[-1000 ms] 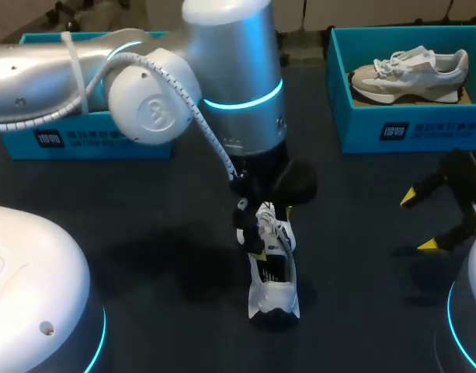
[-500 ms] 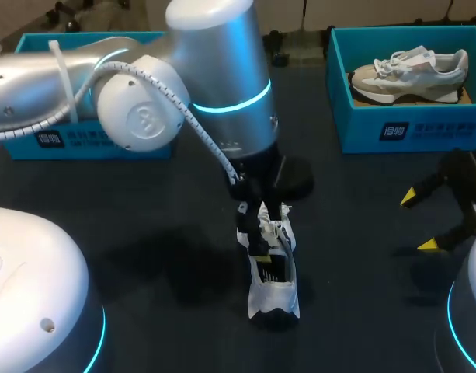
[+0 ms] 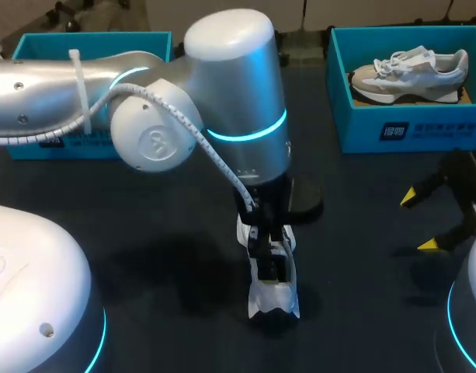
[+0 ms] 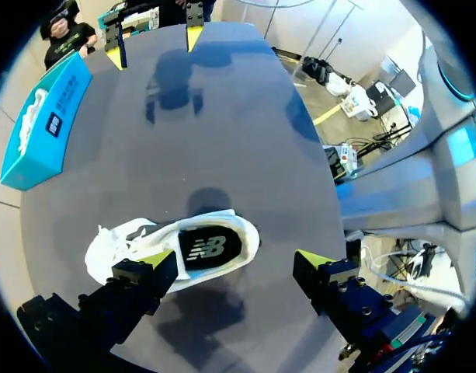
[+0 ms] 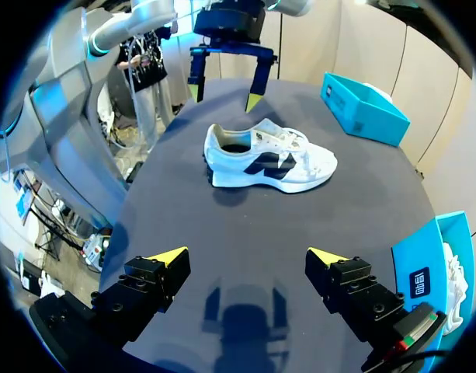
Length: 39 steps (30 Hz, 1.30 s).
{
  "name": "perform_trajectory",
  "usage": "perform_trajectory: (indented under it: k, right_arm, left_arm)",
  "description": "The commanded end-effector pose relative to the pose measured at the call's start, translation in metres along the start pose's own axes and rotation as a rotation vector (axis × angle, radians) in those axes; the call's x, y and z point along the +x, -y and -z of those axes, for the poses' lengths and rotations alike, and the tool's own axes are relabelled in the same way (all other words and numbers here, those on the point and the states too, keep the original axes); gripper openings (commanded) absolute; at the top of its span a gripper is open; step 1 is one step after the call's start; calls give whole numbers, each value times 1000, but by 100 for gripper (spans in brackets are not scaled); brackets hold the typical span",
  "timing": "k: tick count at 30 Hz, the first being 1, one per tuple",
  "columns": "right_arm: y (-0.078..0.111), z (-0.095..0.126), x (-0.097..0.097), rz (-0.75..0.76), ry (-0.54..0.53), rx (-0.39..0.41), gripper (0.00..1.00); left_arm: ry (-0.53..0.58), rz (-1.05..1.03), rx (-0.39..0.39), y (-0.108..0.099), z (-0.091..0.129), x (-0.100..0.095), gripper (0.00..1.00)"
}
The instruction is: Take the shoe out of the shoebox, open the shoe tongue, remove and reinsert the insole, then place the shoe into the shoebox
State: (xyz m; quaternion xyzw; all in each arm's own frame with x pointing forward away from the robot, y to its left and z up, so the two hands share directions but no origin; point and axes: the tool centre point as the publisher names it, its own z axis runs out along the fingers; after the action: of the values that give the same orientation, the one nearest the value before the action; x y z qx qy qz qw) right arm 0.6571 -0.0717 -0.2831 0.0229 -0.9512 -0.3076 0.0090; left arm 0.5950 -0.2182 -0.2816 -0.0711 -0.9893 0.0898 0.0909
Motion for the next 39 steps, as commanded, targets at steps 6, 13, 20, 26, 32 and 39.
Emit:
perform_trajectory:
  k: [6, 13, 20, 26, 32, 39]
  right_arm:
    - [0, 0, 1, 0, 2, 3, 100]
    - [0, 0, 1, 0, 2, 3, 100]
    - [0, 0, 1, 0, 2, 3, 100]
    - [0, 0, 1, 0, 2, 3, 100]
    - [0, 0, 1, 0, 2, 3, 100]
    - [0, 0, 1, 0, 2, 3, 100]
  left_arm:
    - [-4, 39, -70, 10, -34, 8, 100]
    - [-2, 52, -97, 7, -59, 10, 100]
    - [-2, 72, -104, 2, -72, 15, 100]
    - [9, 96, -117, 2, -83, 16, 100]
    - [56, 131, -140, -1, -93, 19, 100]
    - [45, 151, -142, -3, -108, 16, 100]
